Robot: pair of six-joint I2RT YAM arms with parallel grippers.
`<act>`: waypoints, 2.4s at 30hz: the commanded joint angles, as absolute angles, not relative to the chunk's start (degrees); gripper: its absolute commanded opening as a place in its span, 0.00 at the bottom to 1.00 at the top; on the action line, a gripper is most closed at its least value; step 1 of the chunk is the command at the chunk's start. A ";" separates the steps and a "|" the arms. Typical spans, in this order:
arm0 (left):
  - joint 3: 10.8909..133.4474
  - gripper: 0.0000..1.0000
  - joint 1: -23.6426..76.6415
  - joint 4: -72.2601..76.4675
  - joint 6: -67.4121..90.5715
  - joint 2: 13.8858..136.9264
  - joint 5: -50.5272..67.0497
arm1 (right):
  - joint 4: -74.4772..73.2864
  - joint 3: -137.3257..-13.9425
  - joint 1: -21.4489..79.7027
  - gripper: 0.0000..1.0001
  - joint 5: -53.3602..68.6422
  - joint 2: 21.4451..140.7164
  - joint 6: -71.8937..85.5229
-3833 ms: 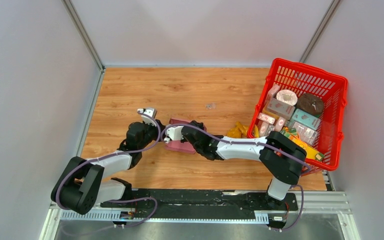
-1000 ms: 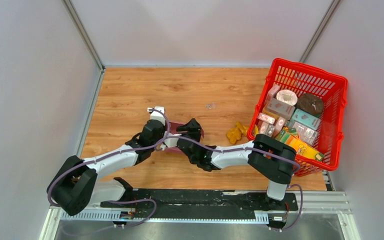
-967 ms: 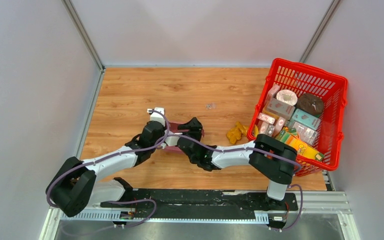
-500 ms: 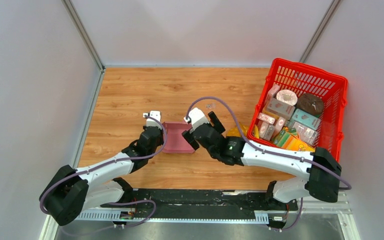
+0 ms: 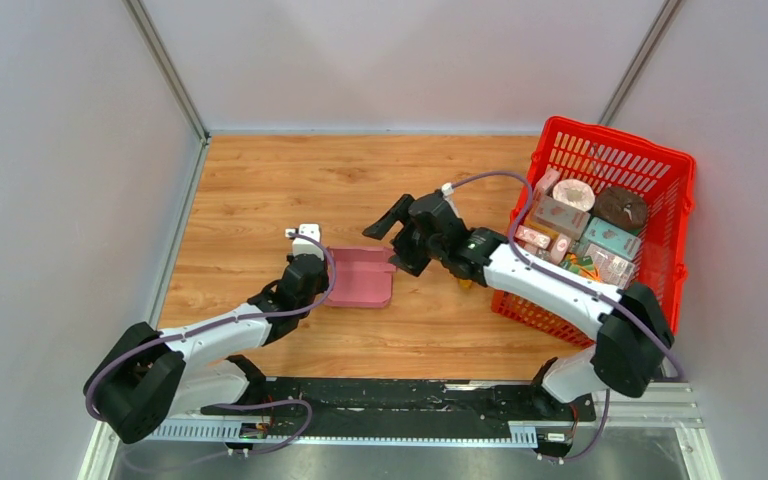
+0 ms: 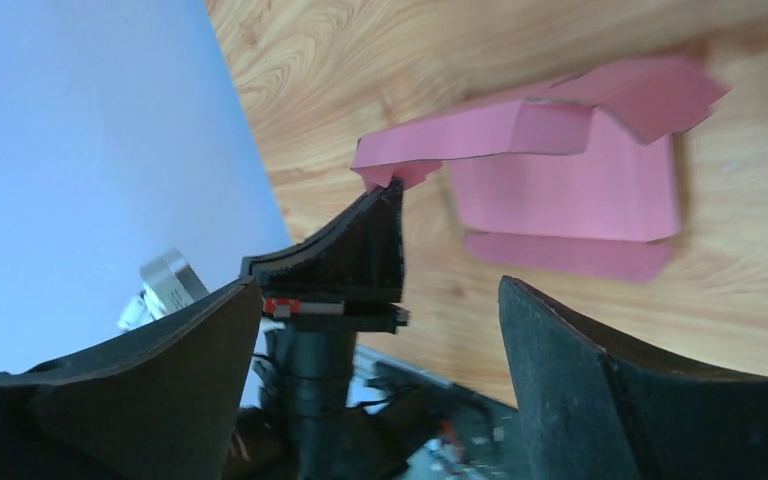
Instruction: Fold the paper box
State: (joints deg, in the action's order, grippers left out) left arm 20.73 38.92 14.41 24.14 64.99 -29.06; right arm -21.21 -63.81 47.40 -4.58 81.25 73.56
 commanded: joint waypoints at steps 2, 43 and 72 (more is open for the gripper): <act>20.48 0.00 39.02 16.78 26.72 65.04 -29.71 | -12.40 -66.00 48.34 0.84 -0.88 88.93 98.59; 19.60 0.00 40.08 18.28 25.22 65.13 -31.55 | -11.43 -65.92 48.87 0.44 -9.49 95.89 103.53; 19.60 0.00 40.08 17.58 24.79 64.60 -31.46 | -8.26 -60.73 48.87 0.54 -10.28 93.77 101.87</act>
State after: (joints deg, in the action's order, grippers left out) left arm 19.44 39.79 16.51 25.41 65.10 -30.98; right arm -10.63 -60.36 49.56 -8.01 93.80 102.19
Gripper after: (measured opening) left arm 0.008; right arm 0.552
